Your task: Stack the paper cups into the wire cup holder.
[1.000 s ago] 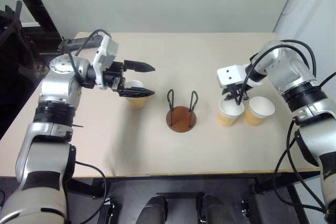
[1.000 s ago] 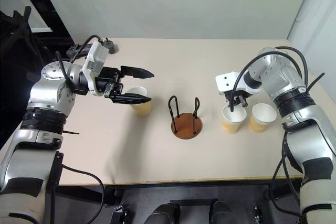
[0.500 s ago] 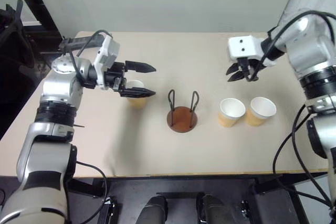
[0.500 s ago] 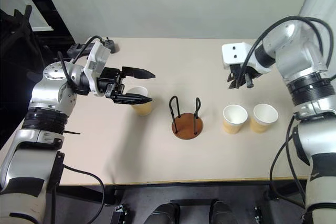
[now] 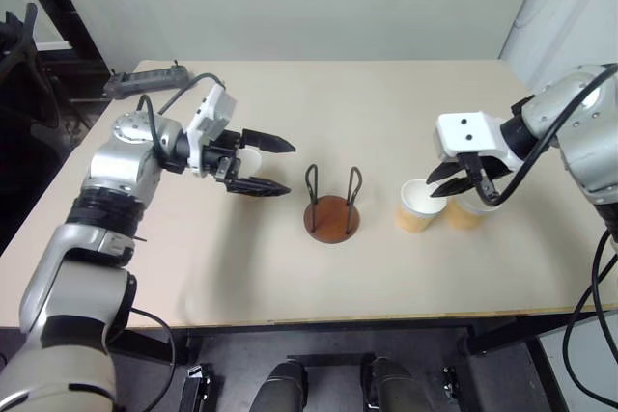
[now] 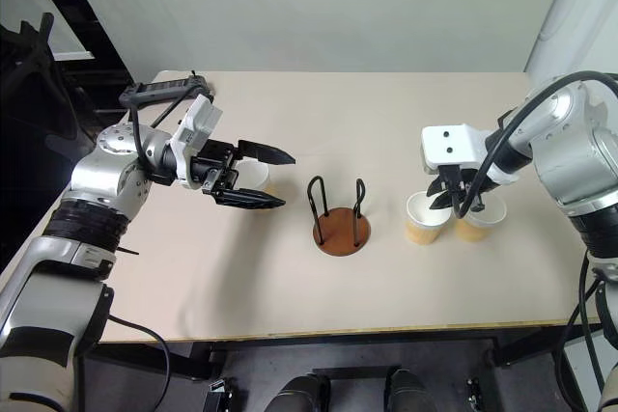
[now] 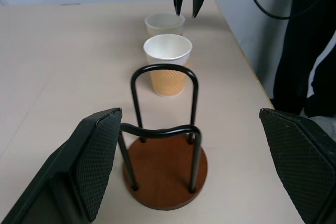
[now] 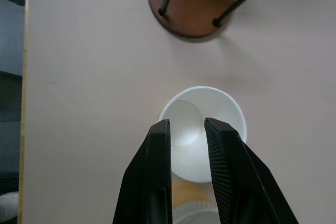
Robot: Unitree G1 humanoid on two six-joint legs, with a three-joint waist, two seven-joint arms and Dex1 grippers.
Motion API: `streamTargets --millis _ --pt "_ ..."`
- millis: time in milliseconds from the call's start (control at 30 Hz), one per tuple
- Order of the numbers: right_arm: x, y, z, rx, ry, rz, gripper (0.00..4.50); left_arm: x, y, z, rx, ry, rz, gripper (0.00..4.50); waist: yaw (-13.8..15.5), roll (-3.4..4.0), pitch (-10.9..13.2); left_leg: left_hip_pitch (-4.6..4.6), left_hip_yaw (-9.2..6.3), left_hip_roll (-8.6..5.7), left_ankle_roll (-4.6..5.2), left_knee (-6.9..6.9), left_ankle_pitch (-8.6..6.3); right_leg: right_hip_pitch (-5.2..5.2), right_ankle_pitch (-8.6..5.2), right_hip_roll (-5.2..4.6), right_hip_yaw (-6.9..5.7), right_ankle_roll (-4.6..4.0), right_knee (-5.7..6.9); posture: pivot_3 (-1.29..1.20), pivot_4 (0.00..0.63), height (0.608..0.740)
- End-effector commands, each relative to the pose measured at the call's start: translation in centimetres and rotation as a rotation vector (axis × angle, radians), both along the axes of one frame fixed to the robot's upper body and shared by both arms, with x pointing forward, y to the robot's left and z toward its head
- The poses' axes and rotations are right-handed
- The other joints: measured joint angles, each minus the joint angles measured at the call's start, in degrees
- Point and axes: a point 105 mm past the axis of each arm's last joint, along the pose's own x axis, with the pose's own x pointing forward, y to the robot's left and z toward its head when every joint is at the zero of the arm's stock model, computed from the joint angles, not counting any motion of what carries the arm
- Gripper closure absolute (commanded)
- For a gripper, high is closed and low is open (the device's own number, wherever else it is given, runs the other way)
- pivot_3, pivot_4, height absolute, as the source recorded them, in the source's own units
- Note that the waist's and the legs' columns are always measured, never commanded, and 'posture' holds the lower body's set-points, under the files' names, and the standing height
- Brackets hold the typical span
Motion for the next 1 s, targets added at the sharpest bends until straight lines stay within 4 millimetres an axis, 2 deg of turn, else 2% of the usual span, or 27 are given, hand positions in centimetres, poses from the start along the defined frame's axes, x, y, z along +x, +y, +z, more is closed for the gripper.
streamTargets --millis 33,400,1000 --pt "-0.2 0.2 0.8 0.004 -0.06 0.02 3.55 -0.7 -0.2 1.1 -0.001 -0.041 -0.058 0.0 0.01 0.0 0.0 0.0 0.0 -0.01 0.0 0.01 0.0 0.01 -0.01 0.0 0.02 0.02 0.0 0.0 0.15 0.74" --pt "-0.8 0.0 -2.0 -0.097 -0.09 0.108 3.55 -0.8 -0.6 2.0 -0.007 -0.054 -0.074 0.0 0.28 -0.01 0.0 -0.08 -0.02 -0.05 0.06 0.04 -0.04 0.03 -0.1 -0.02 0.05 0.17 -0.03 0.0 0.15 0.74" --pt "0.1 -0.2 -3.5 -0.202 -0.155 0.17 3.55 -0.3 -0.2 1.7 -0.018 -0.058 -0.048 0.0 0.26 -0.02 0.0 -0.07 -0.02 -0.05 0.09 0.18 -0.05 0.08 -0.06 -0.02 0.06 0.24 0.01 0.0 0.15 0.74"
